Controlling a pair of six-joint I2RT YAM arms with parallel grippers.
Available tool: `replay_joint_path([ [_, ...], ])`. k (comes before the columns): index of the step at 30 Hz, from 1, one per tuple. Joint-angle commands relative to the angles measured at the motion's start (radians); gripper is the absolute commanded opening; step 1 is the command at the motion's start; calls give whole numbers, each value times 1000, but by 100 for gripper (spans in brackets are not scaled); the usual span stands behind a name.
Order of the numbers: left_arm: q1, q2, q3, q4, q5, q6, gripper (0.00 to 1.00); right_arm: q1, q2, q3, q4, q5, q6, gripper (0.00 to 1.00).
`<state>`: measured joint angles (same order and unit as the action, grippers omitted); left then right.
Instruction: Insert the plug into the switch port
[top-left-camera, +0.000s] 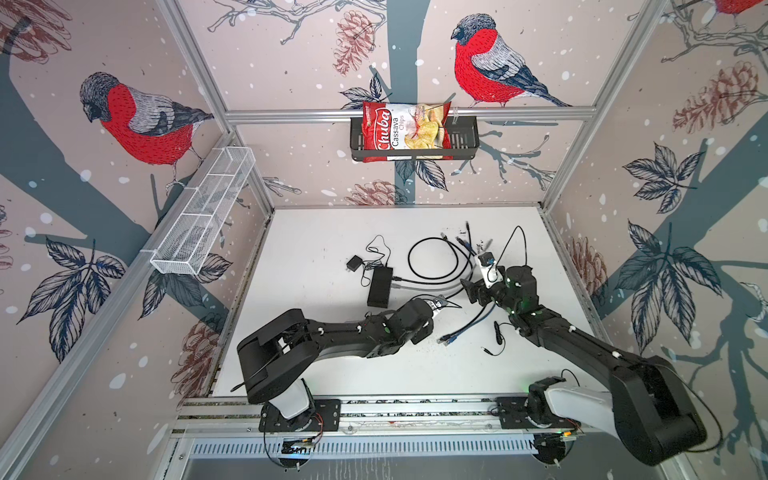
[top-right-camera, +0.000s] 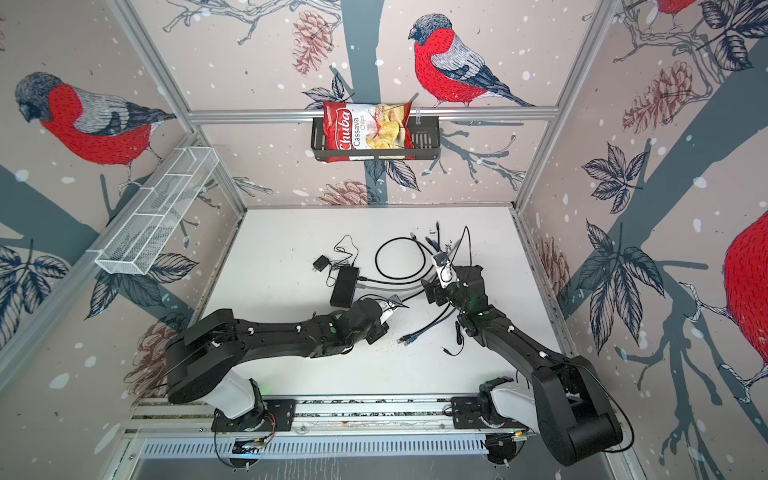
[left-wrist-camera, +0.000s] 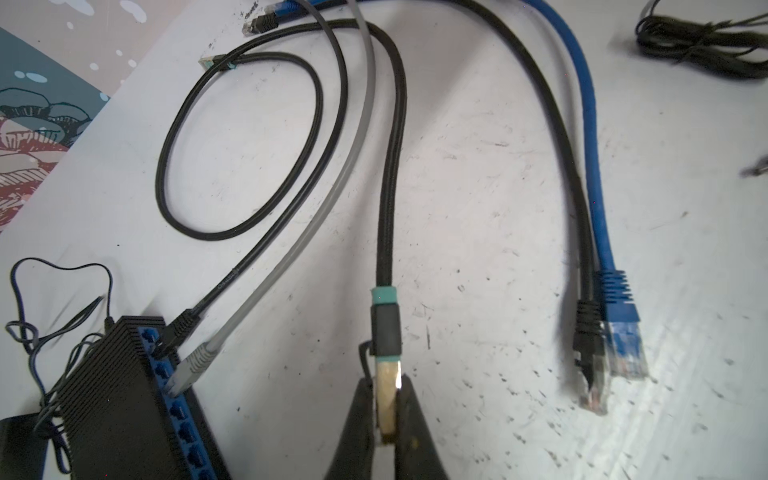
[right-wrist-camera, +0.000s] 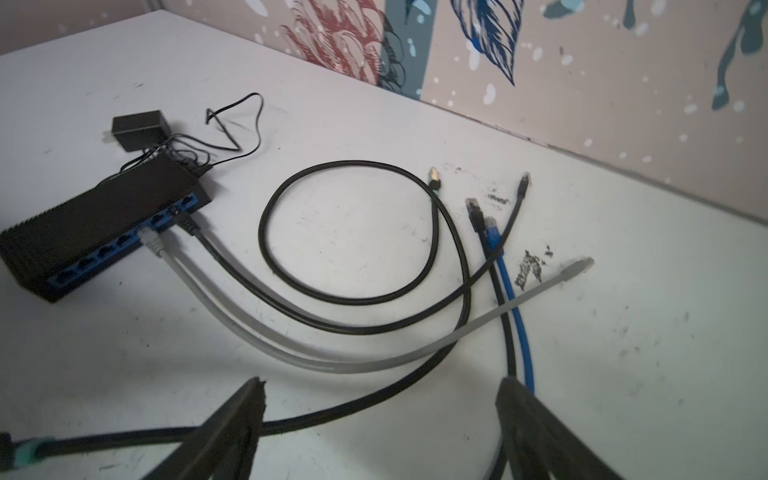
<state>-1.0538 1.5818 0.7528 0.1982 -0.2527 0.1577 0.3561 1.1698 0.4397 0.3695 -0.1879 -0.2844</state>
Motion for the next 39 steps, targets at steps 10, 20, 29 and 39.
replay_joint_path([
  [10, 65, -85, -65, 93, 140, 69, 0, 32, 78, 60, -149, -315, -531, 72],
  [20, 80, -105, -80, 135, 185, 65, 0, 111, 174, 73, -77, -332, -570, 59],
  [29, 85, -108, -87, 147, 207, 46, 0, 131, 215, 69, 1, -346, -575, 42],
  [39, 114, -134, -119, 190, 249, -35, 6, 144, 233, 25, 144, -261, -603, 8],
])
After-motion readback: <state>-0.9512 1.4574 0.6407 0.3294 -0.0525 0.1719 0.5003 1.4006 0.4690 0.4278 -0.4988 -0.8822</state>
